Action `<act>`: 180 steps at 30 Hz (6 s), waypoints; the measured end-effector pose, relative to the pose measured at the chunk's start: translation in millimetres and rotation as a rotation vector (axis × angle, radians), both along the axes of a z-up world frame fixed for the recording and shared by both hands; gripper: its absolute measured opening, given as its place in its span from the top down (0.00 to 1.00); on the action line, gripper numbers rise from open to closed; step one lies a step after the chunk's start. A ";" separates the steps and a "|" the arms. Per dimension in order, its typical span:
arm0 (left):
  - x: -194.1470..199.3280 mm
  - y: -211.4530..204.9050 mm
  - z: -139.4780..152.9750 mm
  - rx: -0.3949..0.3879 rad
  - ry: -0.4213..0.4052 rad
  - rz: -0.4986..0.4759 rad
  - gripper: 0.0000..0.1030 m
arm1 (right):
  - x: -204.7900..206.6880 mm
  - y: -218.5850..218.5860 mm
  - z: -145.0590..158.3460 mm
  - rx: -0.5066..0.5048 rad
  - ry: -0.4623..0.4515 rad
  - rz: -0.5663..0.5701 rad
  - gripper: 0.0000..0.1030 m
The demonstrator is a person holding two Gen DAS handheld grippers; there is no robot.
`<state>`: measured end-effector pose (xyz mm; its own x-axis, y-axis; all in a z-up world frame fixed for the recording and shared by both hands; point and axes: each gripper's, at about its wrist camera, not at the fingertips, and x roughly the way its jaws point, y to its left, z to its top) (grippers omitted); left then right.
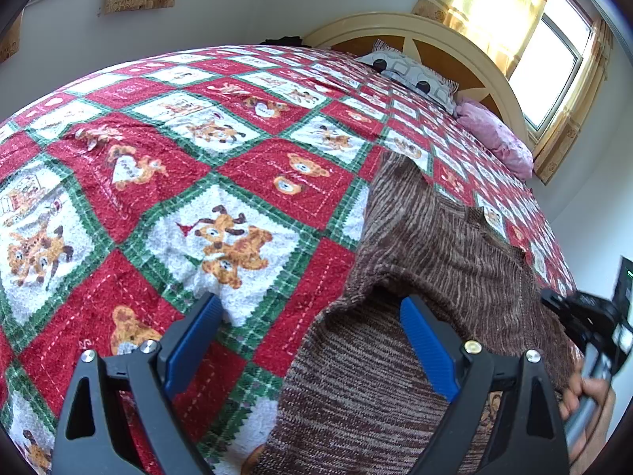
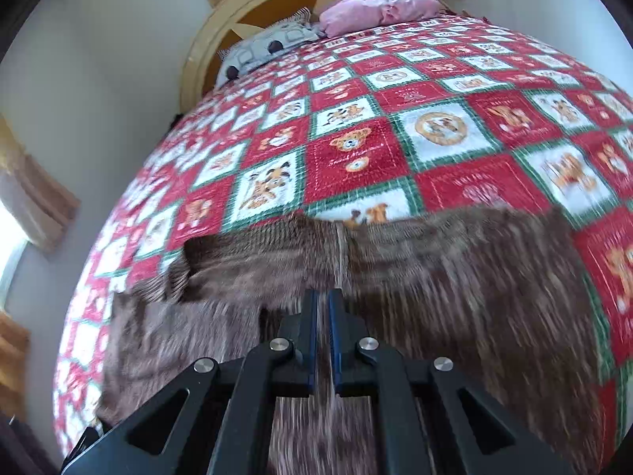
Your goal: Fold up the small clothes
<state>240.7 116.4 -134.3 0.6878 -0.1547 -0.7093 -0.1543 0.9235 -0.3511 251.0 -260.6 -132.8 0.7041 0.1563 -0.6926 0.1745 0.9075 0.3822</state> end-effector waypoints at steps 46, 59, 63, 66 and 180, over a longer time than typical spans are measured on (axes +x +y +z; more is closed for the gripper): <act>-204.6 23.2 23.9 0.099 0.072 -0.599 0.04 | -500.1 -99.3 133.4 -0.111 -0.296 -0.023 0.38; -220.4 41.5 1.8 -0.010 0.150 -0.589 0.05 | -429.3 -30.3 0.0 -0.143 0.097 0.172 0.38; -229.1 43.5 1.8 -0.042 0.132 -0.598 0.07 | -424.1 -23.7 -13.8 -0.121 0.142 0.199 0.38; -231.4 39.9 1.6 -0.041 0.125 -0.611 0.17 | -426.0 -9.8 -16.3 -0.175 0.140 0.231 0.38; -41.2 -22.4 14.8 0.155 0.040 -0.639 0.84 | -280.5 -112.5 -11.9 0.395 -0.039 -0.148 0.95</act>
<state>199.6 94.0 -119.5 0.4671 -0.4183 -0.7790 0.4312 0.8769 -0.2123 -29.4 -373.1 -144.7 0.7637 0.2996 -0.5719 0.2702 0.6561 0.7046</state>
